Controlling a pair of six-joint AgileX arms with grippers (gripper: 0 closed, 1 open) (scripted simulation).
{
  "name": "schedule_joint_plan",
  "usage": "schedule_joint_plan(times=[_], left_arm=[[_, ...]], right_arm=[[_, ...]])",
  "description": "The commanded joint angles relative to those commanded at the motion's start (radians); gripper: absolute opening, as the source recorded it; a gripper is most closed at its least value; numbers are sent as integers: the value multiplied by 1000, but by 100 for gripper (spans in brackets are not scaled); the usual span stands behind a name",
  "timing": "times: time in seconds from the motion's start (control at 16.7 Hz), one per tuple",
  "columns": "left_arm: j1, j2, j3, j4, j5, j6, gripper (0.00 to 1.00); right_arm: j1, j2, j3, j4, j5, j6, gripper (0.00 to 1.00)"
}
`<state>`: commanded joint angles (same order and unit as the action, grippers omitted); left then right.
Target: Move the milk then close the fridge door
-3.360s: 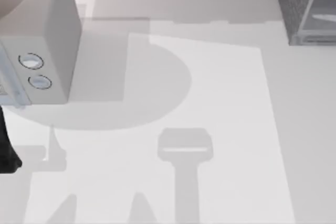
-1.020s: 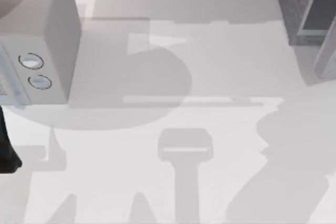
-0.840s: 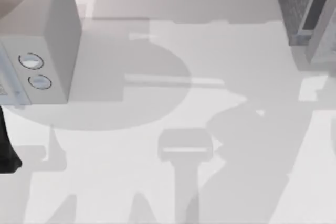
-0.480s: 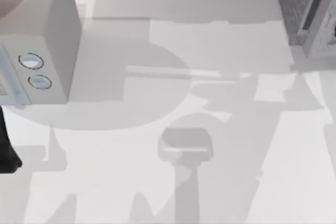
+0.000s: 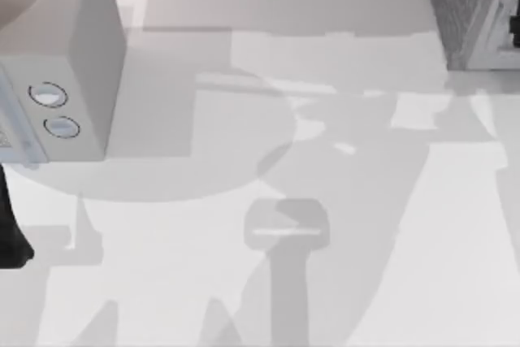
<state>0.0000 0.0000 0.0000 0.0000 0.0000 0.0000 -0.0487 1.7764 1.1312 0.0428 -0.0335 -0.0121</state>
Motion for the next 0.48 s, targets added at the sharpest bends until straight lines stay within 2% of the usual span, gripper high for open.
schedule_joint_plan(times=[0.24, 0.48], left_arm=[[0, 0, 0, 0, 0, 0, 100], [0, 0, 0, 0, 0, 0, 100]], right_arm=[[2, 148, 210, -39, 5, 2, 100], [3, 208, 275, -59, 5, 5, 100]])
